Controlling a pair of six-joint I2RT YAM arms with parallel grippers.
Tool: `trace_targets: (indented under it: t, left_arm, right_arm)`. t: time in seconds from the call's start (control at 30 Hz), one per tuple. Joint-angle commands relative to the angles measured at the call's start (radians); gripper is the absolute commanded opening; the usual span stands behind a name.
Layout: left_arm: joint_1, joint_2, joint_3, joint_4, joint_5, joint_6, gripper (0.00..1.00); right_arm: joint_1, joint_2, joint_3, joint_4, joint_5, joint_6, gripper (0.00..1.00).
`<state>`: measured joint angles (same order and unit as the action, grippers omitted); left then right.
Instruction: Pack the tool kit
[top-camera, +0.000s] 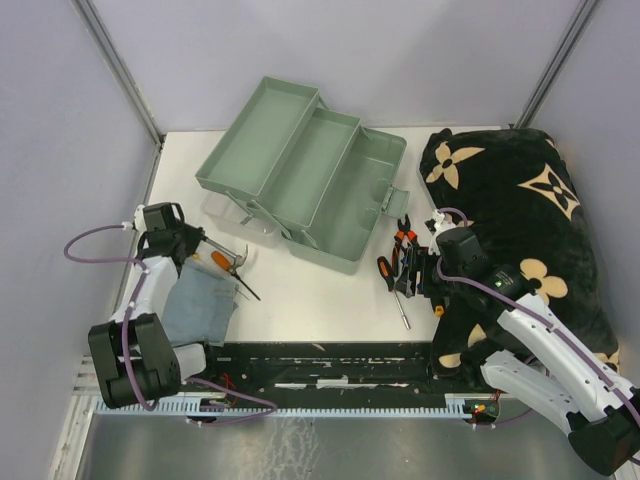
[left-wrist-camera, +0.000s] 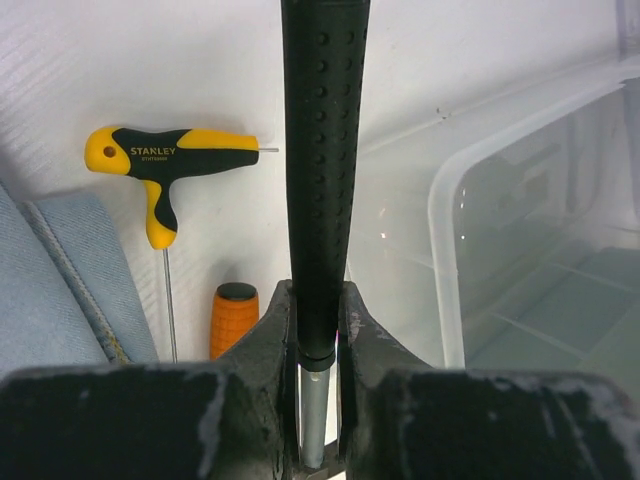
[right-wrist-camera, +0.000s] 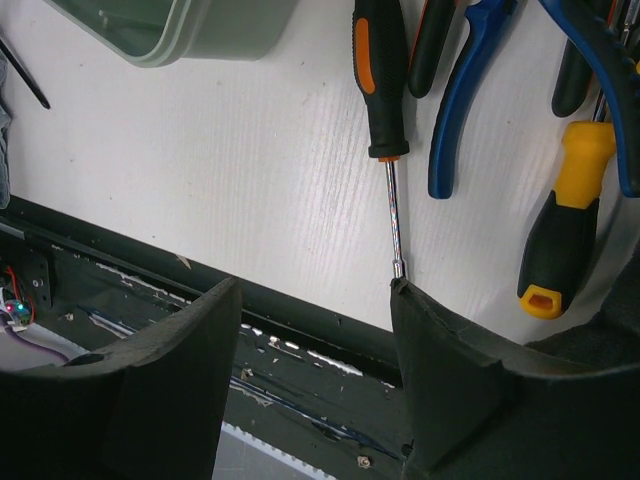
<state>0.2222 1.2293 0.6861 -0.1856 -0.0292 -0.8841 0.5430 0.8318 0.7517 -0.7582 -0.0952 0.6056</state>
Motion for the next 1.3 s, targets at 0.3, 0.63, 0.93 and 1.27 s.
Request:
trace_targets:
  t: [0.3, 0.63, 0.93, 1.27]
  left_arm:
    - [0.001, -0.308, 0.026, -0.106, -0.162, -0.031, 0.03]
    - [0.0, -0.351, 0.28, -0.174, -0.139, 0.138, 0.03]
    - [-0.017, -0.246, 0.503, 0.008, 0.167, 0.279, 0.03]
    - [-0.294, 0.055, 0.85, -0.006, 0.114, 0.563, 0.03]
  right_arm:
    - [0.001, -0.04, 0.034, 0.007, 0.017, 0.026, 0.7]
    - [0.001, -0.043, 0.024, 0.016, 0.014, 0.039, 0.7]
    - [0.0, -0.042, 0.011, 0.035, 0.015, 0.044, 0.7]
    - [0.0, -0.003, 0.015, 0.07, -0.016, 0.06, 0.7]
